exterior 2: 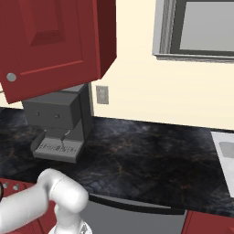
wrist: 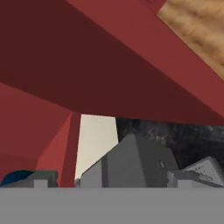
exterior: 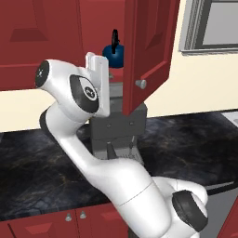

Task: Open the cabinet, pick the kettle from the cabinet, and place it in the sink.

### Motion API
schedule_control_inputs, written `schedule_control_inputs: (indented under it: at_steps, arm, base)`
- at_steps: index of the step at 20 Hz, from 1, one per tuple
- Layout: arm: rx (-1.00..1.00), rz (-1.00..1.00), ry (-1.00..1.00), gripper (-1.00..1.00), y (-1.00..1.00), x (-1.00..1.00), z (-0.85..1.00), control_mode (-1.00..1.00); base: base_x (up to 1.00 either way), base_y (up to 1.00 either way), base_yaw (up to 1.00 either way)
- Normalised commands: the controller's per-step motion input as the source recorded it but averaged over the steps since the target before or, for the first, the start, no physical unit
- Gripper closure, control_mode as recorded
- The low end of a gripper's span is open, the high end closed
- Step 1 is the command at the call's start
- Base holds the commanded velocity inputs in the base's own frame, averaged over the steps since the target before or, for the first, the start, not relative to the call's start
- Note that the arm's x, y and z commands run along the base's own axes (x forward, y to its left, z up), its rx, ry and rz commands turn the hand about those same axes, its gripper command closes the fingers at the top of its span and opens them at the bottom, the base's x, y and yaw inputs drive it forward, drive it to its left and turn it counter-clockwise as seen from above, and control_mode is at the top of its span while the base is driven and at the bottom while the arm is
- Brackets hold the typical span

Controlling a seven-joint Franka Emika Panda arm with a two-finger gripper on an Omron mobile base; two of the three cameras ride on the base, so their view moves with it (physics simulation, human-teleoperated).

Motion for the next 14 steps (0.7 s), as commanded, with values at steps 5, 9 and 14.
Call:
schedule_control_inputs:
  at_steps: [5, 9, 14]
  arm:
    - [0.06, 0.19, -0.11, -1.00, -0.31, -0.24, -0.02, -1.00]
    - [0.07, 0.16, -0.10, -1.00, -0.40, -0.37, 0.00, -1.00]
    - [0.03, 0.06, -0.11, -1.00, -0.45, -0.48, 0.00, -1.00]
  base:
    - [0.00, 0.00, 0.00]
    - [0.00, 0.00, 0.00]
    - [0.00, 0.00, 0.00]
